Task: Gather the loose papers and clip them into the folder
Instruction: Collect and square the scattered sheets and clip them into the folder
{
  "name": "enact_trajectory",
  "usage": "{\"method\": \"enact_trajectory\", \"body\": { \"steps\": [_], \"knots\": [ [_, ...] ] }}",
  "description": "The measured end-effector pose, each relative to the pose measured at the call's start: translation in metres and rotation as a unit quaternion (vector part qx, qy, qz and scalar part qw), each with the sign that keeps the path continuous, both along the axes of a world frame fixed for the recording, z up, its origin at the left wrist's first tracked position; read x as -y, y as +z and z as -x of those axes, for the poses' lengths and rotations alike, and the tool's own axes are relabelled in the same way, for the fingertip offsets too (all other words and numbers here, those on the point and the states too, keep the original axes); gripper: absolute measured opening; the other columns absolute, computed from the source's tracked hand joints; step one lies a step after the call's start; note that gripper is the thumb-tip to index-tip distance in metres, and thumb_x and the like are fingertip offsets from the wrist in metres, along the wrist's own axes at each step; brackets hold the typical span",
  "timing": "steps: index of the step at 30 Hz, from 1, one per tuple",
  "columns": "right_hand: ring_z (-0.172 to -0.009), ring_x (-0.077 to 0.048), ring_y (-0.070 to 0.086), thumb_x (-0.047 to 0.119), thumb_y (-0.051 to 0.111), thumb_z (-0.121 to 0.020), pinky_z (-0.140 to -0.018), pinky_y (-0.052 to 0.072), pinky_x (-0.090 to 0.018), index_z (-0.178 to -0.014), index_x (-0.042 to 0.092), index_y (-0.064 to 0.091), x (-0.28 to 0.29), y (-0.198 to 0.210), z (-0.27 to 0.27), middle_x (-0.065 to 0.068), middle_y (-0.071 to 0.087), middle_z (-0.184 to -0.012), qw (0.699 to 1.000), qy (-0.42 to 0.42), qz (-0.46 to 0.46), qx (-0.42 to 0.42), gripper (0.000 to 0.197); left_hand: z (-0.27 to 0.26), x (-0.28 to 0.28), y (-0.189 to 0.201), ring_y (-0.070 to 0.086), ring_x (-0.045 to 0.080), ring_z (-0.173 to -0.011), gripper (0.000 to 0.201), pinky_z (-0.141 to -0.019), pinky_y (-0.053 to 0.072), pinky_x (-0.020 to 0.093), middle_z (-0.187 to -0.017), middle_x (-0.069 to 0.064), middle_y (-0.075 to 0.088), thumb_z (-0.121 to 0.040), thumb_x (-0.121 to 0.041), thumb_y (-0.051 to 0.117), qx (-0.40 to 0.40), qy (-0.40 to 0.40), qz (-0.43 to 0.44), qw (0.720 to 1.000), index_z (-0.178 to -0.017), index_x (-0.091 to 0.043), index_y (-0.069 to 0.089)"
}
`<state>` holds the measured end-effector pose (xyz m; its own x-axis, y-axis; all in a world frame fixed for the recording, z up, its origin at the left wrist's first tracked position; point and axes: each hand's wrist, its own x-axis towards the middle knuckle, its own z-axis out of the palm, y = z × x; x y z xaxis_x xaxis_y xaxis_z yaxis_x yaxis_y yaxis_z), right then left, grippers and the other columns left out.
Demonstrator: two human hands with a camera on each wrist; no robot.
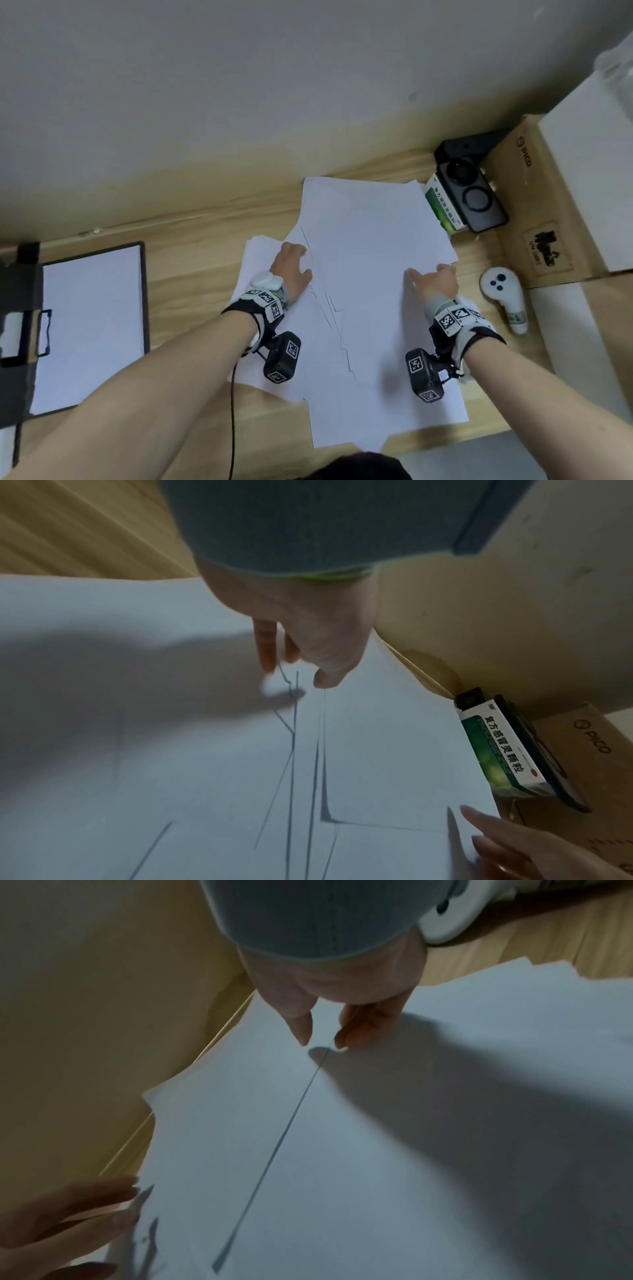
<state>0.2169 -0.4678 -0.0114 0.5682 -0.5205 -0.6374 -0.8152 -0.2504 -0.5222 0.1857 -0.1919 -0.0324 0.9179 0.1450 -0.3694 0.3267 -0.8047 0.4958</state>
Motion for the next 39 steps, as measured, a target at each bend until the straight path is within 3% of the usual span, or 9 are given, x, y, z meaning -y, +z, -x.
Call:
{"method": "enact_trajectory", "body": {
  "steps": [2, 6, 10, 18, 23, 27, 29, 35, 39],
  "knots": [
    [-0.131, -0.029, 0.047, 0.024, 0.071, -0.083, -0.111, 0.036, -0.041, -0.149, 0.009, 0.027, -0.001, -0.005, -0.005, -0.008, 0.047, -0.143, 0.998, -0.052, -0.020, -0.004, 0.081, -0.014, -0.001, -0.001, 0.045, 0.024, -0.123, 0.046, -0.095, 0.043, 0.033, -0.137, 0.006, 0.041, -0.085, -0.018, 0.060, 0.019, -0.015, 0.002, 1.000, -0.130, -0.013, 0.049],
    [-0.120, -0.030, 0.053, 0.022, 0.074, -0.072, -0.097, 0.043, -0.039, -0.148, 0.007, 0.025, -0.010, -0.014, -0.006, -0.011, 0.050, -0.137, 0.995, -0.096, -0.005, 0.016, 0.093, -0.044, -0.003, -0.004, 0.026, 0.026, -0.140, 0.068, -0.108, 0.036, 0.039, -0.154, 0.007, 0.024, -0.084, -0.023, 0.065, 0.013, -0.050, -0.008, 0.999, -0.145, -0.014, 0.036],
    [-0.124, -0.028, 0.054, 0.025, 0.074, -0.073, -0.105, 0.041, -0.046, -0.150, 0.013, 0.023, -0.014, -0.019, -0.010, -0.004, 0.055, -0.137, 0.997, -0.081, -0.014, 0.012, 0.093, -0.071, 0.001, -0.005, 0.033, 0.028, -0.129, 0.073, -0.097, 0.042, 0.039, -0.142, 0.007, 0.035, -0.079, -0.033, 0.070, -0.025, -0.085, -0.072, 0.993, -0.142, -0.015, 0.038],
    [-0.079, -0.011, 0.054, 0.023, 0.075, -0.077, -0.078, 0.044, -0.033, -0.117, 0.021, 0.057, -0.020, -0.021, 0.000, 0.000, 0.049, -0.116, 0.997, 0.030, 0.019, 0.064, 0.044, -0.070, 0.001, 0.000, 0.042, 0.026, -0.118, 0.063, -0.090, 0.045, 0.038, -0.128, 0.004, 0.045, -0.074, -0.033, 0.073, -0.037, -0.073, -0.086, 0.993, -0.130, -0.016, 0.048],
    [-0.098, -0.010, 0.056, 0.018, 0.076, -0.076, -0.085, 0.046, -0.028, -0.109, 0.019, 0.064, -0.025, -0.021, 0.012, 0.002, 0.054, -0.118, 0.994, 0.043, -0.026, 0.095, 0.035, -0.065, -0.008, 0.005, 0.045, 0.029, -0.118, 0.075, -0.093, 0.045, 0.036, -0.129, 0.009, 0.047, -0.074, -0.027, 0.077, -0.078, -0.054, -0.061, 0.994, -0.137, -0.010, 0.041],
    [-0.094, -0.017, 0.061, 0.020, 0.075, -0.075, -0.081, 0.048, -0.029, -0.114, 0.018, 0.062, -0.018, -0.013, 0.024, 0.001, 0.064, -0.110, 0.996, -0.005, -0.018, 0.083, 0.041, -0.065, -0.015, 0.016, 0.047, 0.020, -0.073, 0.020, -0.058, 0.036, 0.027, -0.081, -0.001, 0.049, -0.077, -0.020, 0.068, -0.095, -0.077, -0.063, 0.990, -0.087, -0.018, 0.051],
    [-0.093, -0.019, 0.062, 0.023, 0.075, -0.075, -0.080, 0.048, -0.030, -0.117, 0.017, 0.060, -0.016, -0.010, 0.031, -0.001, 0.066, -0.108, 0.998, -0.015, -0.020, 0.062, 0.046, -0.061, -0.012, 0.023, 0.023, 0.016, -0.058, 0.038, -0.051, 0.015, 0.026, -0.063, -0.003, 0.027, -0.077, -0.015, 0.062, -0.097, -0.095, -0.058, 0.989, -0.061, -0.020, 0.028],
    [-0.090, -0.022, 0.054, 0.033, 0.075, -0.074, -0.082, 0.045, -0.030, -0.112, 0.020, 0.054, -0.031, -0.003, 0.040, 0.000, 0.059, -0.099, 0.999, 0.032, 0.005, -0.006, 0.046, -0.017, -0.001, 0.041, 0.020, 0.013, -0.050, 0.047, -0.048, 0.013, 0.025, -0.056, -0.004, 0.020, -0.073, -0.012, 0.063, -0.159, -0.102, -0.049, 0.981, -0.057, -0.021, 0.020],
    [-0.062, -0.023, 0.050, 0.022, 0.070, -0.069, -0.055, 0.043, -0.026, -0.059, 0.020, 0.051, -0.039, -0.003, 0.048, 0.005, 0.051, -0.060, 0.997, 0.075, 0.004, -0.015, 0.022, 0.029, 0.016, 0.034, 0.041, 0.013, -0.056, 0.035, -0.046, 0.024, 0.019, -0.060, -0.004, 0.040, -0.082, -0.018, 0.065, -0.226, -0.111, 0.005, 0.968, -0.062, -0.017, 0.036]
  ]
}}
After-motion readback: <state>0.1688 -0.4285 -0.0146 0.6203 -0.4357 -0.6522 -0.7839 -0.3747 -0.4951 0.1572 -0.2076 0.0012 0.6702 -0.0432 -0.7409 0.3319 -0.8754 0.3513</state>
